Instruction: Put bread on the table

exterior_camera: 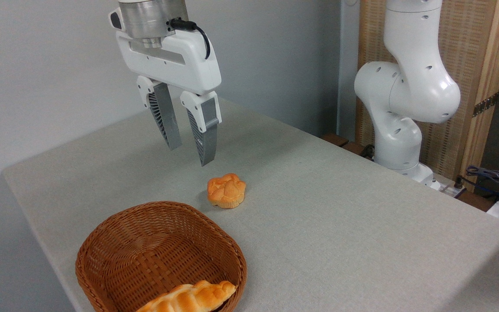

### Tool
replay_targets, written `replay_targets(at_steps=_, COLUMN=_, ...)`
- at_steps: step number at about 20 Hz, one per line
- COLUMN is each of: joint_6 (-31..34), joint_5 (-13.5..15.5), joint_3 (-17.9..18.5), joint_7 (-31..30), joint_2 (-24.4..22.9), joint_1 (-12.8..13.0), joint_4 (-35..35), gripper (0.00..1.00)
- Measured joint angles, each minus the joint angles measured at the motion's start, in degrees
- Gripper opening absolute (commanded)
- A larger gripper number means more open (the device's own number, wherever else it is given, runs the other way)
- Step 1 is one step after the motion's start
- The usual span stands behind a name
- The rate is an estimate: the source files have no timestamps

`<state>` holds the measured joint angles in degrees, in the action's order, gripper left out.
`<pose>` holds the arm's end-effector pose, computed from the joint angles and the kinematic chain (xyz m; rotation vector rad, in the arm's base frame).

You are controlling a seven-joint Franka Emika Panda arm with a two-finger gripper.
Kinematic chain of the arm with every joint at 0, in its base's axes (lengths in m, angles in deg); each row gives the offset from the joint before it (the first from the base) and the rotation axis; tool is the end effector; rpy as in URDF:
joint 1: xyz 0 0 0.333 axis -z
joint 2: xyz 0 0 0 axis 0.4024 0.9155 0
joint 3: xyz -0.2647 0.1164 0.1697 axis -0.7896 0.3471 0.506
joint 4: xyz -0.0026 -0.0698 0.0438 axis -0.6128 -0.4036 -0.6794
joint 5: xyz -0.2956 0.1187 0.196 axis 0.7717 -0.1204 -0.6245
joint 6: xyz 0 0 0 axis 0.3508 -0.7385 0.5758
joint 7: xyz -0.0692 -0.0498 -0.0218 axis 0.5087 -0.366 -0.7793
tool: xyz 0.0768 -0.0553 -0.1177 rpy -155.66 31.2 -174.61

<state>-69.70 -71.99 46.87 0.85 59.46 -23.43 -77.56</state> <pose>0.5353 -0.0509 0.5864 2.9632 -1.0426 0.0042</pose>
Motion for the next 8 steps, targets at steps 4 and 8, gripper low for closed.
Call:
replay_targets(at_steps=4, joint_6=-0.1, joint_5=0.0, joint_3=0.0, joint_7=0.0, joint_2=0.0, joint_1=-0.1, joint_4=0.1, gripper=1.0)
replay_targets(at_steps=8, joint_6=-0.1, joint_5=0.0, joint_3=0.0, joint_7=0.4, joint_2=0.0, joint_1=-0.1, joint_4=0.1, gripper=1.0)
